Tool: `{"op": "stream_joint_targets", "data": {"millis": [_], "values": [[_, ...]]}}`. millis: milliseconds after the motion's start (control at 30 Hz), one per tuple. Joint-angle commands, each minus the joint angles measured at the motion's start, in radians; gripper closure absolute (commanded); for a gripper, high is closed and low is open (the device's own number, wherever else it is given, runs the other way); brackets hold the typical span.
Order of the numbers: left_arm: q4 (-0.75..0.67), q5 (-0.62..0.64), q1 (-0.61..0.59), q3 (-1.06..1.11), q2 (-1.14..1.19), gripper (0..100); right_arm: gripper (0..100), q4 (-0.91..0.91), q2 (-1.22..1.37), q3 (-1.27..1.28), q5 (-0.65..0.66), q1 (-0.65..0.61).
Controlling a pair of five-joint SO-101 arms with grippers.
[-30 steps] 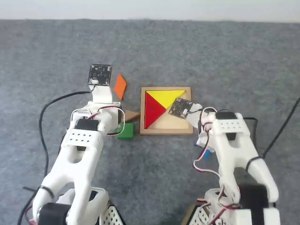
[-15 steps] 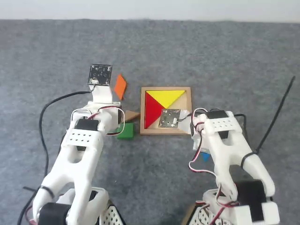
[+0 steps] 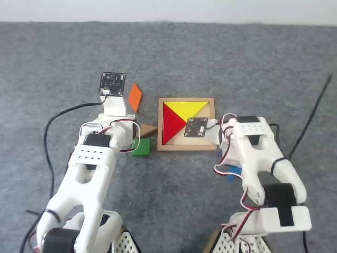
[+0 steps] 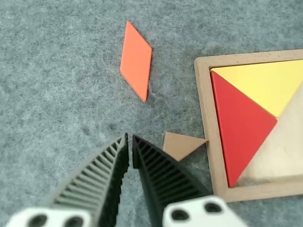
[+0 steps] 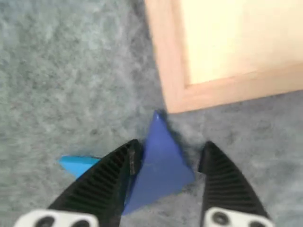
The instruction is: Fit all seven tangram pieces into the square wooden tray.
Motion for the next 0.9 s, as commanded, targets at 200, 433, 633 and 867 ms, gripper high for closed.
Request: {"op": "stream_joint_targets", "data": {"millis": [200,433,633,867], "values": [[-0.018,-0.008,-0.002,-0.007,-0.037,99,89.0,0.013,-0.002,-0.16,-0.249,0.067],[-0.018,-0.008,-0.002,-0.007,-0.037,99,89.0,0.005,-0.002,-0.169,-0.598,0.07],[-0.017,-0.008,-0.002,-0.007,-0.037,99,75.4,0.065,-0.002,-0.17,-0.572,0.085],[-0.017,-0.008,-0.002,-0.007,-0.037,99,70.9,0.088,0.018,-0.172,-0.43,0.096]]}}
